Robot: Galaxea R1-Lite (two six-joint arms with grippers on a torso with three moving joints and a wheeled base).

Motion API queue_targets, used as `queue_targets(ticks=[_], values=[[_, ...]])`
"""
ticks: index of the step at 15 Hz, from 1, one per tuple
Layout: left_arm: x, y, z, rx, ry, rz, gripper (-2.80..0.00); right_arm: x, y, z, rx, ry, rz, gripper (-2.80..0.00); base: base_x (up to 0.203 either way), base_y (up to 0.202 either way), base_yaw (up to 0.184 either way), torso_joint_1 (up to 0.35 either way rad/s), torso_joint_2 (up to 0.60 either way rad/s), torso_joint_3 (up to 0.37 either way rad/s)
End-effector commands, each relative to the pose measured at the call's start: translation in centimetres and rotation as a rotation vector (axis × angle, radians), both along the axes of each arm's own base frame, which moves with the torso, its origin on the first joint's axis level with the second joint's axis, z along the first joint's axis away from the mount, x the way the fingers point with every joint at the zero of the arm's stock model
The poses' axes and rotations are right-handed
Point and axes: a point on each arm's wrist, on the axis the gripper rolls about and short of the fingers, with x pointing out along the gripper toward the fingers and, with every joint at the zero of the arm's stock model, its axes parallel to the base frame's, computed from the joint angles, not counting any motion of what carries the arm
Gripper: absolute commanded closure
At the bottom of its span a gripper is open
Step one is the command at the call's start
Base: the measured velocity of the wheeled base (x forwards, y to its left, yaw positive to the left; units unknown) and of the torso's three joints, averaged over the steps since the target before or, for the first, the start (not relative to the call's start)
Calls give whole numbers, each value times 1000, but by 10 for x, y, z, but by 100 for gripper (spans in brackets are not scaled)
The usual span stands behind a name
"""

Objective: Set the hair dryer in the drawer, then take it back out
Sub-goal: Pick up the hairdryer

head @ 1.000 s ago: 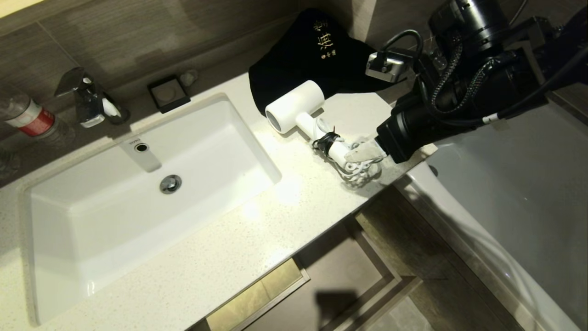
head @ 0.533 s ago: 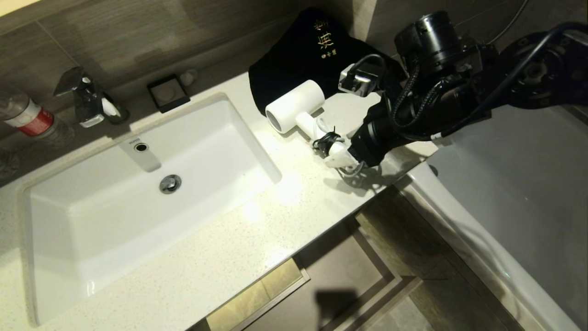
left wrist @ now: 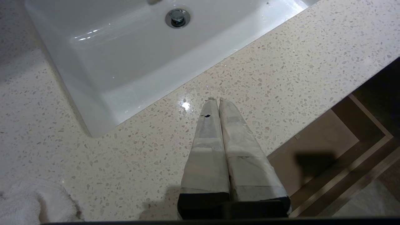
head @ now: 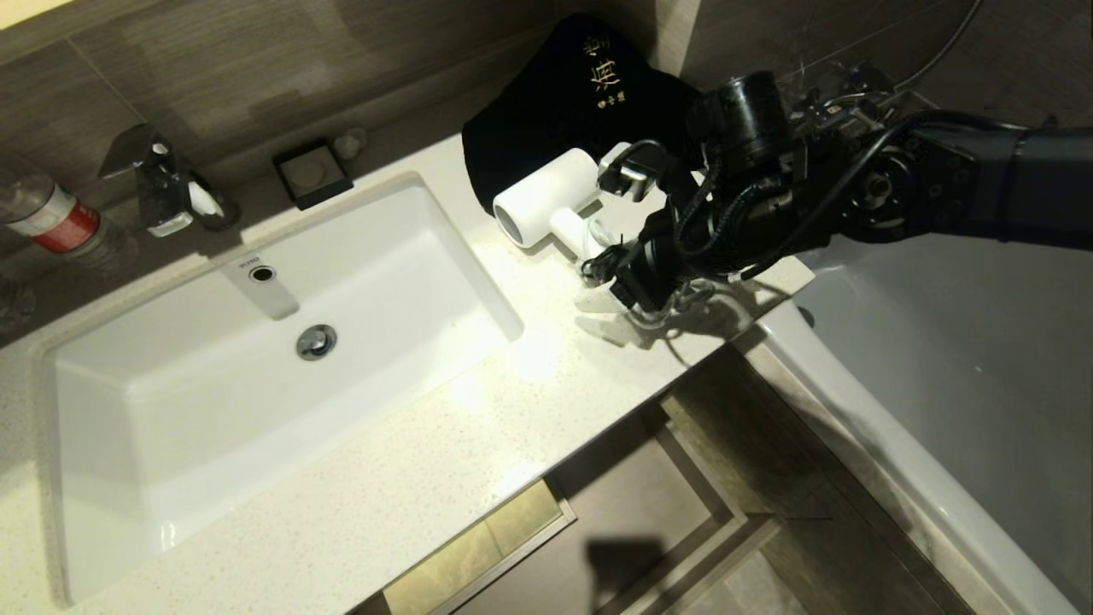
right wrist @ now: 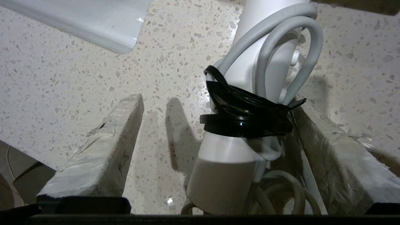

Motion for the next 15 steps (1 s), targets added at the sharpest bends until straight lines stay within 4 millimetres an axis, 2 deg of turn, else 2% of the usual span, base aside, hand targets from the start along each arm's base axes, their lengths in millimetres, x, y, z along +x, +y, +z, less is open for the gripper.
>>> queue_targets(ticks=[1,4,11,12,15], values=[[0,0,0,0,-2,0,0,9,-2,-10,-17,16,-12,-280,0,0,0,0,0,0],[0,0,0,0,1,0,0,17,-18,-15,-62,12,-35,-280,0,0,0,0,0,0],[0,0,0,0,0,0,0,33,-20,-20,-46,-31,-54,-280,0,0,0,0,0,0],[0,0,0,0,0,0,0,34,-20,-20,-45,-35,-54,0,0,0,0,0,0,0],[0,0,0,0,-2,0,0,33,-20,-21,-44,-38,-54,0,0,0,0,0,0,0]])
